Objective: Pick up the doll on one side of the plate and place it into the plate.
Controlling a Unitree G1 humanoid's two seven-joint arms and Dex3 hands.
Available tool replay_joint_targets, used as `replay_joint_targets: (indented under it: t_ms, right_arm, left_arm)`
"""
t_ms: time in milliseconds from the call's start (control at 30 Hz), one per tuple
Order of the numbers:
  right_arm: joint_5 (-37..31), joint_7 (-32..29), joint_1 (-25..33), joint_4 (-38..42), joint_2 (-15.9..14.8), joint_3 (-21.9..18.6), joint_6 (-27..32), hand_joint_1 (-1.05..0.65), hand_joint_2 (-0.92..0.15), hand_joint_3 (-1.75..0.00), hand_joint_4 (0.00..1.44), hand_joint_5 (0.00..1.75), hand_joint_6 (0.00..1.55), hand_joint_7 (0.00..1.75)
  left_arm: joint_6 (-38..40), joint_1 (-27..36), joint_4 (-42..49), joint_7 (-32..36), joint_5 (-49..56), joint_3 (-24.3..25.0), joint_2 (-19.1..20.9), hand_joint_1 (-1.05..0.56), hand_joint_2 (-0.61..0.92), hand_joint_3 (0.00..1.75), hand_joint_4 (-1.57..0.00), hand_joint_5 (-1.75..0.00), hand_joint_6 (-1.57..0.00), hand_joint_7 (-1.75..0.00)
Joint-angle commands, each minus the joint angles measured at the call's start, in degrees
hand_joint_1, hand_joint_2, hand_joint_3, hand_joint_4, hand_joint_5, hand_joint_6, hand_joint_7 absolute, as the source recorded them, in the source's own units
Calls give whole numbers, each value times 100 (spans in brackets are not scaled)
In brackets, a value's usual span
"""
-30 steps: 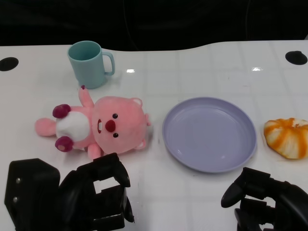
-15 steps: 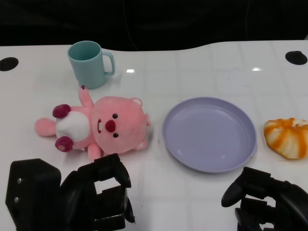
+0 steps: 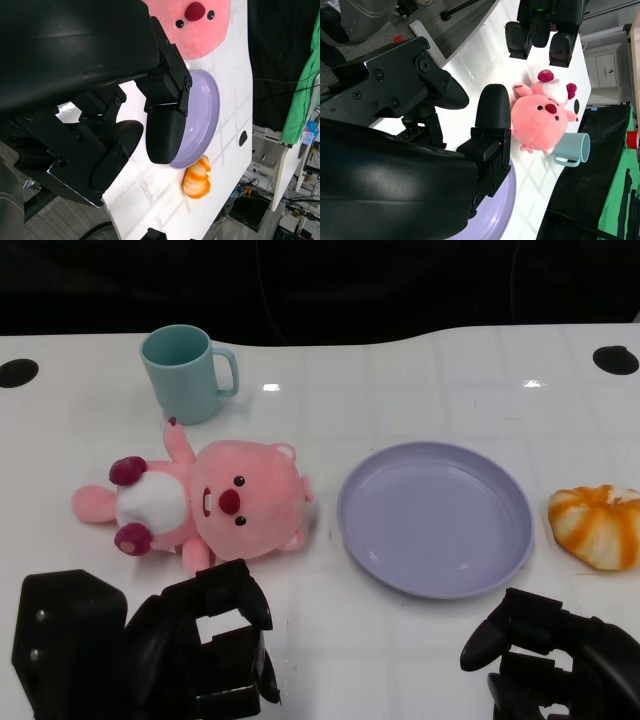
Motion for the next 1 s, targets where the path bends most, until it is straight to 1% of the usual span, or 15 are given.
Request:
replay_joint_targets:
  t_ms: [33, 200, 267, 333, 433, 467, 533, 600, 700, 833, 900, 933, 1000]
  right_arm:
    - [2, -2, -10, 14, -22, -34, -31, -7, -65, -108, 65, 175, 50, 143]
    - [-12, -15, -30, 17, -18, -25, -7, -8, -65, -107, 65, 175, 49, 142]
    - [-10, -8, -31, 24, -18, -20, -15, -8, -65, -107, 65, 175, 49, 142]
    - [-10, -6, -25, 37, -12, -16, -36, -8, -65, -107, 65, 175, 50, 143]
    - [-1, 6, -22, 44, -6, -16, -67, -7, -65, -107, 65, 175, 50, 143]
    - [4, 0, -24, 27, -4, -17, -48, -8, -65, -107, 65, 175, 50, 143]
    - [-9, -20, -30, 3, -9, -16, -13, -8, -65, -107, 65, 175, 50, 143]
    - [-8, -20, -36, 13, -9, -18, -9, -8, -65, -107, 65, 175, 50, 143]
    - [6, 13, -49, 59, -11, -19, -62, -8, -65, -107, 65, 175, 50, 143]
    - [13, 39, -64, 72, -21, -28, -72, -8, -65, -108, 66, 175, 50, 143]
    - [33, 39, -56, 57, -22, -50, -39, -8, -64, -108, 66, 175, 50, 143]
    - [35, 42, -46, 55, -26, -58, -43, -8, -64, -108, 66, 175, 50, 143]
    - [40, 58, -35, 55, -39, -67, -49, -8, -64, -108, 66, 175, 50, 143]
  left_arm:
    - [-28, -57, -16, 9, 16, 50, 44, -4, 44, 146, -86, -169, -83, -149]
    - [-243, -74, -1, -3, 52, 96, 28, -5, 45, 140, -83, -158, -83, -127]
    - [-394, -82, 21, -24, 126, 90, 60, -6, 45, 137, -78, -154, -80, -120]
    - [-537, -108, 62, -68, 191, 97, 109, -8, 44, 134, -76, -150, -77, -117]
    - [-686, -180, 92, -133, 291, 113, 226, -14, 45, 122, -73, -144, -73, -115]
    - [-776, -215, 101, -168, 365, 112, 290, -19, 49, 111, -70, -138, -69, -110]
    - [-1003, -271, 144, -246, 513, 108, 399, -23, 54, 99, -66, -131, -64, -103]
    - [-1206, -311, 193, -268, 678, 84, 475, -24, 61, 82, -64, -121, -66, -88]
    - [-1537, -342, 285, -358, 927, 30, 595, -24, 73, 61, -60, -111, -64, -71]
    - [-1839, -384, 319, -417, 1136, 24, 664, -25, 81, 38, -54, -100, -63, -53]
    - [-1994, -405, 286, -425, 1362, -10, 774, -32, 88, 21, -50, -94, -62, -42]
    - [-2139, -425, 287, -429, 1533, -29, 857, -34, 90, 17, -48, -92, -62, -38]
    - [-2360, -488, 306, -491, 1722, -13, 998, -37, 92, 15, -40, -87, -58, -32]
